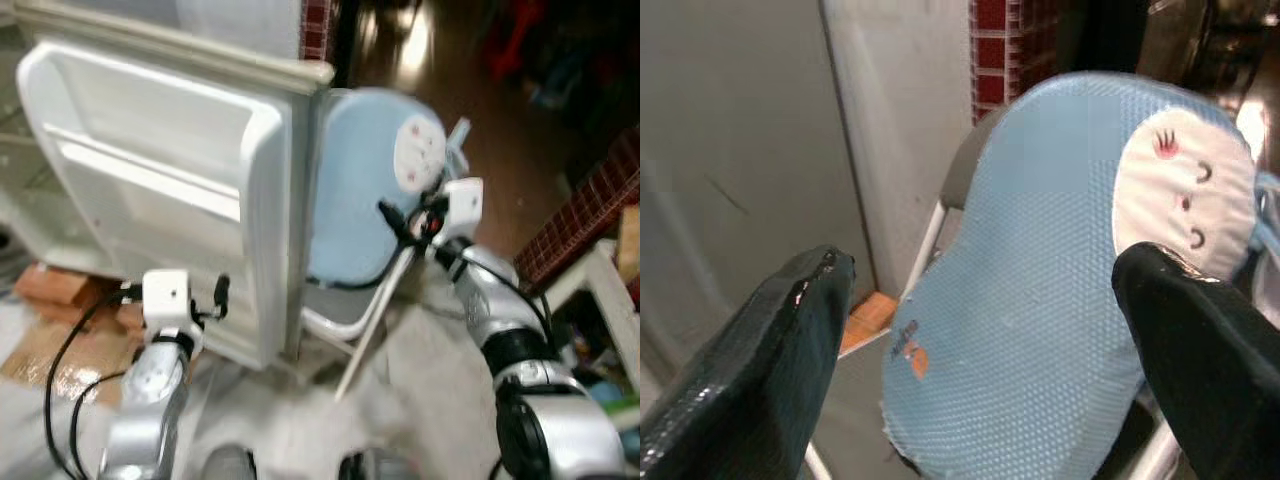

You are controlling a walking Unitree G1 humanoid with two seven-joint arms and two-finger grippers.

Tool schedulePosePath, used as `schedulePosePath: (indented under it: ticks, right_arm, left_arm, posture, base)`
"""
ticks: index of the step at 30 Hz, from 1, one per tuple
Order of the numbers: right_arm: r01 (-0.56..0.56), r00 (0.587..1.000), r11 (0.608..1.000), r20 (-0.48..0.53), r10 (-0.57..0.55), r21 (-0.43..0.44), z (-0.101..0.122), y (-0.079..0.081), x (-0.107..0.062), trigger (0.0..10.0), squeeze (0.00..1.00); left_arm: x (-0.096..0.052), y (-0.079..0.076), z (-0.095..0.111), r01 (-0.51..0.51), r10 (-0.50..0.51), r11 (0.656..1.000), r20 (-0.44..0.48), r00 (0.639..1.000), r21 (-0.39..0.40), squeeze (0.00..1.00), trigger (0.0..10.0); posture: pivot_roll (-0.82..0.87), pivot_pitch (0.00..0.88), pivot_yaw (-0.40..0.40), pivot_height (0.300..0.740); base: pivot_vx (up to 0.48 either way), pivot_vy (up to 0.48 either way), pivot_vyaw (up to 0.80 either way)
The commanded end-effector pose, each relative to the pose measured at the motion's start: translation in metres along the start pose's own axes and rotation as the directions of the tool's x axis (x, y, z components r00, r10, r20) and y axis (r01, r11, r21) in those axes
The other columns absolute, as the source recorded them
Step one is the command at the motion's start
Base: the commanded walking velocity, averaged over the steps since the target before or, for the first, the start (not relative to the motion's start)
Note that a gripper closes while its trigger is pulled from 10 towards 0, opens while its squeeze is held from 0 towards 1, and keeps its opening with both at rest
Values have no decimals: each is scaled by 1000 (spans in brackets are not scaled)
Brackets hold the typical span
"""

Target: Restocking fridge

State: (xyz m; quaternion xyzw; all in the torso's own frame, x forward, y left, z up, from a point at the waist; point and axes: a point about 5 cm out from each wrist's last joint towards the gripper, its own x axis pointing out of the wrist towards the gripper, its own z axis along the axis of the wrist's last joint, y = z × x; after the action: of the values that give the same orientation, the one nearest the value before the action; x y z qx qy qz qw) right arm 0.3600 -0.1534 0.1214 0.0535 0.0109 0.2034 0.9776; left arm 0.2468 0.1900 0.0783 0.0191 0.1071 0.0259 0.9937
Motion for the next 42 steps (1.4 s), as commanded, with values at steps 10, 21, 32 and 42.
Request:
schedulePosePath:
  ticks: [10,21,32,42]
  right_arm:
    - [-62,998,998,10,62,-18,5,16,9,10000,0]
    - [65,997,998,51,-64,-20,9,28,18,10000,0]
    - [323,946,942,3,-325,-95,-3,-2,4,10000,0]
    - [283,947,940,-98,-305,-192,-8,-16,4,10000,0]
  left_arm:
    - [1,1,1,-14,14,1000,4,1000,-6,0,10000]
    - [0,12,-2,-65,65,998,-2,998,-9,0,10000]
    - [-1,11,-9,-58,57,998,-32,998,-27,0,10000]
    - [-7,13,-18,-54,52,998,-77,996,-20,0,10000]
  posture:
    - [90,79,-64,740]
    - [98,73,-68,740]
    - [94,57,-64,740]
    - [111,47,-72,740]
  base:
    - [0,0,466]
    - [0,0,800]
    - [0,0,605]
    - [0,0,0]
